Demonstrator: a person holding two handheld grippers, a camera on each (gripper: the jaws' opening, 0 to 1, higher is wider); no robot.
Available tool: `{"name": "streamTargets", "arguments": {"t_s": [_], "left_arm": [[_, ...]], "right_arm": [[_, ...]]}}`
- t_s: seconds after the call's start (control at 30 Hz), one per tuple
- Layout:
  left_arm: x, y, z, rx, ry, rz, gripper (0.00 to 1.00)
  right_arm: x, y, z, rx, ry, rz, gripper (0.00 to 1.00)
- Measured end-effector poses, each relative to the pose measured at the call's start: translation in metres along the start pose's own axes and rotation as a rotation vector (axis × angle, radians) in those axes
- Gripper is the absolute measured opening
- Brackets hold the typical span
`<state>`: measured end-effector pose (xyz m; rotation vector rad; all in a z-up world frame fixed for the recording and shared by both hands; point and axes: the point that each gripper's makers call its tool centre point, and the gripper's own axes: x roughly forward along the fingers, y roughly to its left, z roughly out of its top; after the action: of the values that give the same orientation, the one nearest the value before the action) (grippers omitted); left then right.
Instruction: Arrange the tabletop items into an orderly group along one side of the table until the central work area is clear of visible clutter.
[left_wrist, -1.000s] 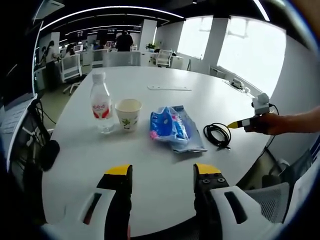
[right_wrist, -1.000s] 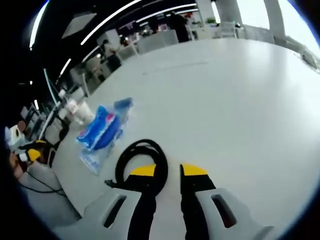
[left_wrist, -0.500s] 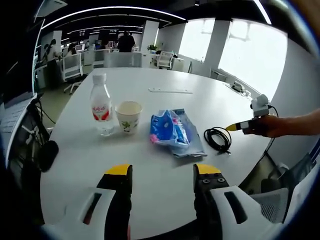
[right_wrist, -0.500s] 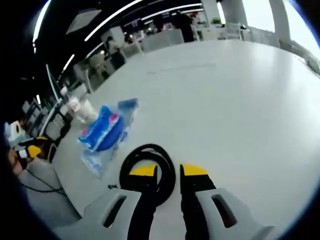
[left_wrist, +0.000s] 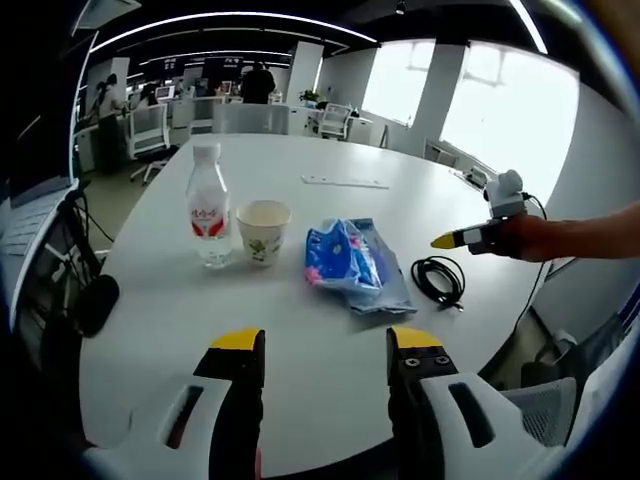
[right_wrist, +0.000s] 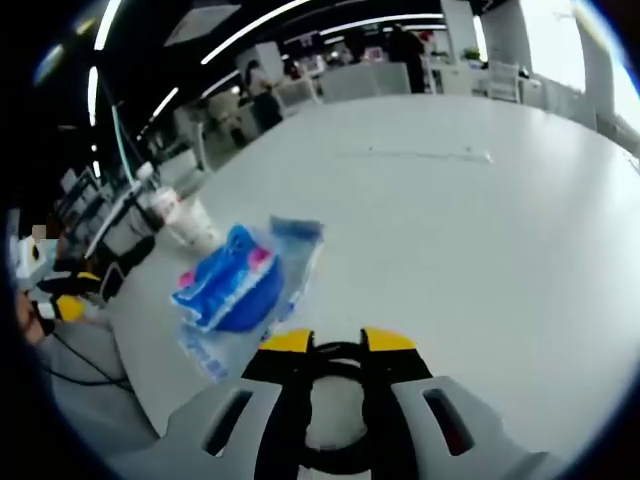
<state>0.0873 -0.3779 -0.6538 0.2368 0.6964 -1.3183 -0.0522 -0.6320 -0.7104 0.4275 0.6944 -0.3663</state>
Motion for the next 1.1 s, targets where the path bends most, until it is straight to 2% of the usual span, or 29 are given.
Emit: {"name": "streamTargets", "arguments": {"t_s": [0.27,0.47,0.63,1.1], "left_arm": [[-0.003,0.006,-0.010,-0.009,0.019,0.006,0.48],[-0.006,0.009,-0.017,-0.020,0.030,0.013,0.48],[-0.007,0.011,-0.022,-0.029,0.036,0.020,0.48],[-0.012,0.017,-0.025,-0.043,0.039,0.034,0.48]], "right_arm": [[0.030,0.027,0.021,-0.087,0.022,0.069,0.16],[0.045,0.039,0.033,-0.128,0.028,0.101,0.16],[0.055,0.045,0.039,-0.149,0.036,0.117,0.15],[0.080,0.056,0.040,-0.198,0.078,0.154,0.14]]}}
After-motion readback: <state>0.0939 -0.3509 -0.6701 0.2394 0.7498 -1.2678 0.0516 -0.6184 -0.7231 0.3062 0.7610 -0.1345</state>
